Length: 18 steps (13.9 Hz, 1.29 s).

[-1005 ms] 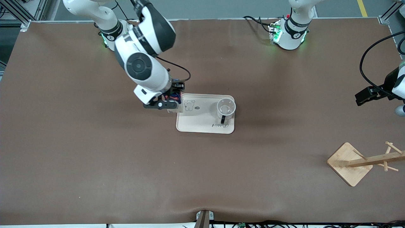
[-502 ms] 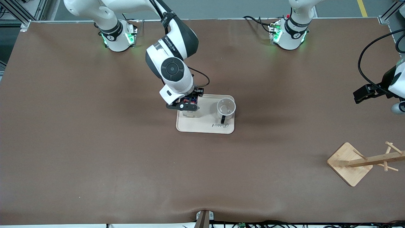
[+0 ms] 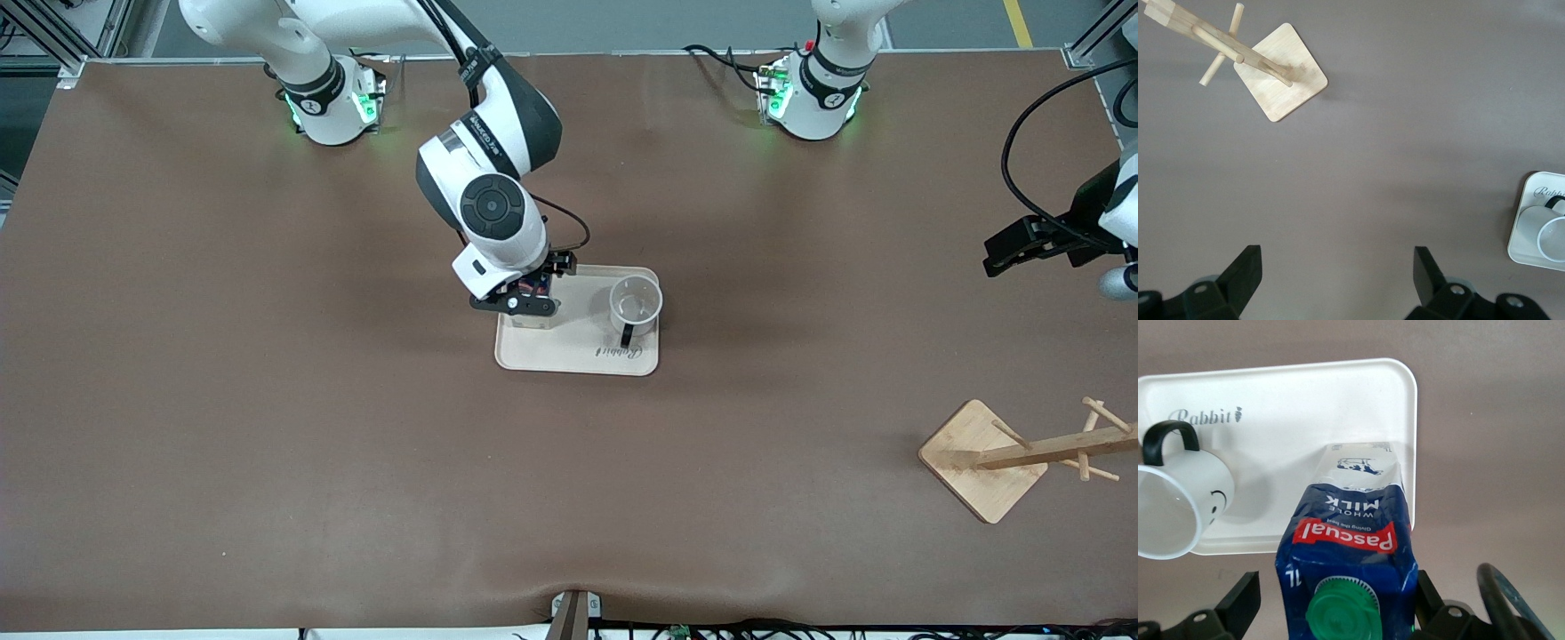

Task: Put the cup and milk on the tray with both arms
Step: 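Carry the milk carton onto the tray beside the mug with the right gripper, then open the right gripper and withdraw it from the milk carton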

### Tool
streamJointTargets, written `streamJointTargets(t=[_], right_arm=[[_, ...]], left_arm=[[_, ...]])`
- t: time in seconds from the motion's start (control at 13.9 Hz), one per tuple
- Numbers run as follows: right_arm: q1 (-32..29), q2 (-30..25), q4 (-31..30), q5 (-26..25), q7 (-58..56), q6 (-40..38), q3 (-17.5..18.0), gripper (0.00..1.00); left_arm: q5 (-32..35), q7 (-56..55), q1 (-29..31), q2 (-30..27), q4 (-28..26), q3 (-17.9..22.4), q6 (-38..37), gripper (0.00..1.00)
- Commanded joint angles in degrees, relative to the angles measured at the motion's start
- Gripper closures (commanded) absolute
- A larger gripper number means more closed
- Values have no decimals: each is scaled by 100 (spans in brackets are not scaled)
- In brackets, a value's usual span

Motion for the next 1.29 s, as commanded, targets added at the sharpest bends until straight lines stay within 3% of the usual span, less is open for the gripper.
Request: streamJointTargets(t=[0.0, 0.22, 0.5, 0.72, 1.0, 1.22], right_arm=[[-35, -102, 328, 83, 1, -360, -67, 0], [-341, -172, 1249, 56, -26, -1737, -85, 0], [-930, -251, 2068, 12, -43, -2716, -138, 0], [-1711, -602, 2193, 12, -235, -2726, -129, 0], [-2749, -858, 2341, -154, -1475, -3015, -129, 0], [-3242, -954, 2413, -819, -2237, -3104, -129, 0]], left_arm=[[-104, 124, 91, -169, -123, -109, 19, 0], [-95, 133, 82, -230, -105, -162, 2, 0], [-78, 115, -259, -292, -131, -102, 2, 0], [-113, 115, -1023, -502, -350, 671, -16, 0], [-314, 124, -1920, -784, -710, 1602, 10, 0], [-377, 124, -2378, -1012, -948, 2069, 19, 0]])
